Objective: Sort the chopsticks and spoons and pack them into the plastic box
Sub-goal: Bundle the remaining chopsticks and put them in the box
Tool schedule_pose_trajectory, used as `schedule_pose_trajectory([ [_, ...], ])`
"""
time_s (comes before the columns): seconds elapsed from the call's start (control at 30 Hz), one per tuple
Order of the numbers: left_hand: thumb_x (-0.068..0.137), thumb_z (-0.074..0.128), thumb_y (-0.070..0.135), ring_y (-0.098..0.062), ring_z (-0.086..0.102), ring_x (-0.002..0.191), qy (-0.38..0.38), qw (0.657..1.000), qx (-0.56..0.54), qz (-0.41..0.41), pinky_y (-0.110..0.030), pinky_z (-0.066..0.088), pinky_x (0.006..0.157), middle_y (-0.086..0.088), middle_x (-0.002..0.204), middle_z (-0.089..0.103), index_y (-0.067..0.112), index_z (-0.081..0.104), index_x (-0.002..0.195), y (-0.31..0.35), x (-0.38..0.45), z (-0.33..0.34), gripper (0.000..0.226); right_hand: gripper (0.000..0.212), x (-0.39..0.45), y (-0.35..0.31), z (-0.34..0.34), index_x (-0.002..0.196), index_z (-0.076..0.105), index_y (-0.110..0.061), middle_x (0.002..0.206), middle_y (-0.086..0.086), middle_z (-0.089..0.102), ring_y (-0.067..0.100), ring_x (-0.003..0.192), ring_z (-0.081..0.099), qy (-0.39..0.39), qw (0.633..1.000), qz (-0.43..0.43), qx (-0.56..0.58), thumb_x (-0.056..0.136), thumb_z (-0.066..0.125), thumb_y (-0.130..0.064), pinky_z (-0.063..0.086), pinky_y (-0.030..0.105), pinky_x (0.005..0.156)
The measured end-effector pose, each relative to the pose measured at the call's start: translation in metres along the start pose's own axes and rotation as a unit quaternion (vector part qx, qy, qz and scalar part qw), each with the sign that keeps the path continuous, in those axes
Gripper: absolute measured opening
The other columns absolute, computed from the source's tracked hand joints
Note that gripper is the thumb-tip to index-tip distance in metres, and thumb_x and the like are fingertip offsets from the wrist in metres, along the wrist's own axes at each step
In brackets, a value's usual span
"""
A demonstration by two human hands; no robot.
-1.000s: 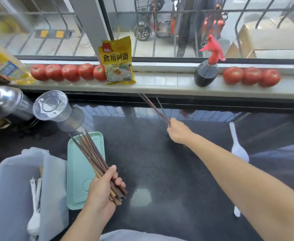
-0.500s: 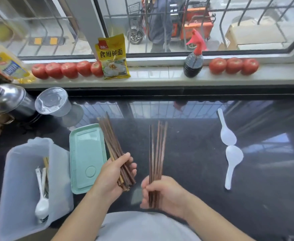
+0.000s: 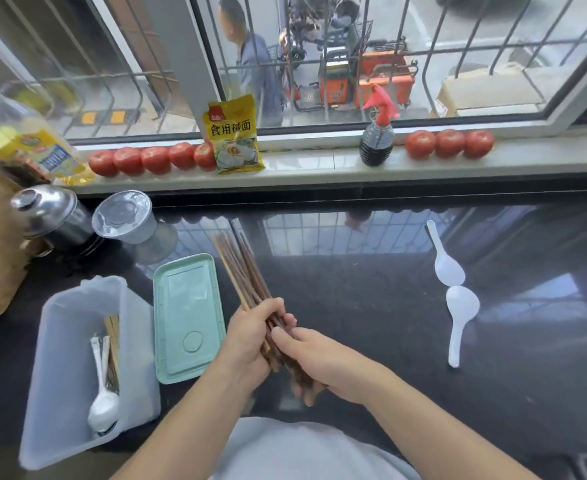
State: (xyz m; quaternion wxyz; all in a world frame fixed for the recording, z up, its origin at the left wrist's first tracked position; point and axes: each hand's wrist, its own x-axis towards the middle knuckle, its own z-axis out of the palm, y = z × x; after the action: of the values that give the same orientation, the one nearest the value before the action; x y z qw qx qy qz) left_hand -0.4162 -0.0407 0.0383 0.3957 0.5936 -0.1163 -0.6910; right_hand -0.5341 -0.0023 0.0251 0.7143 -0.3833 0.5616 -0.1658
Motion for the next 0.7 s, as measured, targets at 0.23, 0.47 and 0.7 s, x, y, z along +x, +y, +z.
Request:
schedule_pose_trajectory([
  [0.23,0.093,0.063,0.0,-0.02,0.054,0.051,-0.007,0.986,-0.01,0.166,-0.032,0.052,0.054,-0.007,0.064,0.052,0.016,0.055,0.096,-0.008,-0.024,0.023,0.018,0.073,0.0,0.01,0.011,0.118,0.068,-0.003,0.108,0.021,0.072,0.036,0.094,0.073,0.075,0.79,0.073,0.605,0.101,0.033,-0.065,0.054,0.048,0.091],
  [0.47,0.085,0.076,0.016,-0.024,0.055,0.056,-0.045,0.98,0.124,0.15,-0.037,0.049,0.061,-0.012,0.072,0.056,0.019,0.061,0.094,-0.029,-0.031,-0.007,0.018,0.073,-0.003,0.014,0.021,0.123,0.071,-0.005,0.142,0.026,0.055,0.038,0.129,0.057,0.114,0.84,0.023,0.529,0.102,0.031,-0.062,0.046,0.047,0.109],
  [0.7,0.094,0.061,-0.002,-0.025,0.055,0.056,-0.171,0.918,0.337,0.122,-0.034,0.049,0.052,-0.007,0.073,0.059,0.01,0.051,0.111,-0.027,-0.069,-0.048,0.023,0.046,-0.005,-0.031,0.019,0.127,0.05,-0.02,0.104,0.01,0.077,0.022,0.099,0.075,0.07,0.968,-0.136,0.201,0.091,0.071,-0.039,0.056,0.045,0.095],
])
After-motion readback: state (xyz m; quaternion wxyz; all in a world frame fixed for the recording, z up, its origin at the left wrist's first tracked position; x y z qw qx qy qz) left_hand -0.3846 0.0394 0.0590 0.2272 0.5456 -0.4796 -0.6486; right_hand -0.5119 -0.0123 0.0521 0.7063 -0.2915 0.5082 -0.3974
